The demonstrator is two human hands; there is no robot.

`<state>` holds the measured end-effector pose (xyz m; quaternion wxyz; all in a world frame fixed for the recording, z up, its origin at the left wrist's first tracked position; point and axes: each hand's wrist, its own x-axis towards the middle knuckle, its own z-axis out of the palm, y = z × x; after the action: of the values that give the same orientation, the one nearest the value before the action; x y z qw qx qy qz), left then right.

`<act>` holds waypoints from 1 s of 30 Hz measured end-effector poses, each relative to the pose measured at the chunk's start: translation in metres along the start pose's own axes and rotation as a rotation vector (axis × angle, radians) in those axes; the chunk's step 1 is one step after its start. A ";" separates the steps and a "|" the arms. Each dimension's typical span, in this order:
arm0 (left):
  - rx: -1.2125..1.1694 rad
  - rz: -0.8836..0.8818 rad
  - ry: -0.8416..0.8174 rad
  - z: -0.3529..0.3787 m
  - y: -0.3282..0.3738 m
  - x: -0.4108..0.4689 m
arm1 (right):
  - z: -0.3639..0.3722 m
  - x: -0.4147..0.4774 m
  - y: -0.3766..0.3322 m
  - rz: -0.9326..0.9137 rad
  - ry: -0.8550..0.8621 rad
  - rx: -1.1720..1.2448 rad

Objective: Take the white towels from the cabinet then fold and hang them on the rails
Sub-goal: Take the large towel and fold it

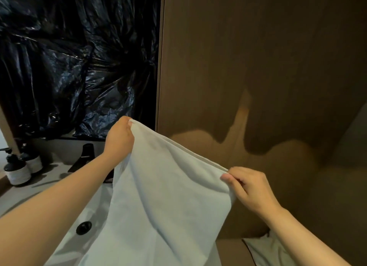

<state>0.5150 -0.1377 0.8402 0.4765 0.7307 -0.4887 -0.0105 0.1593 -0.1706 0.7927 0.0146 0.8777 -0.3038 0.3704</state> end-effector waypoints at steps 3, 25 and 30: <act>0.012 -0.014 -0.008 0.005 0.000 0.000 | 0.000 -0.010 0.001 0.081 -0.013 0.078; 0.086 -0.049 0.040 -0.003 -0.001 0.013 | -0.016 0.005 0.008 -0.120 -0.188 -0.438; 0.032 -0.022 0.092 -0.015 0.007 0.021 | -0.040 0.044 0.003 0.033 -0.224 -0.536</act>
<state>0.5277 -0.1428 0.8628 0.4866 0.7433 -0.4582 0.0257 0.1554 -0.1859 0.8499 0.2061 0.8730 -0.4048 0.1778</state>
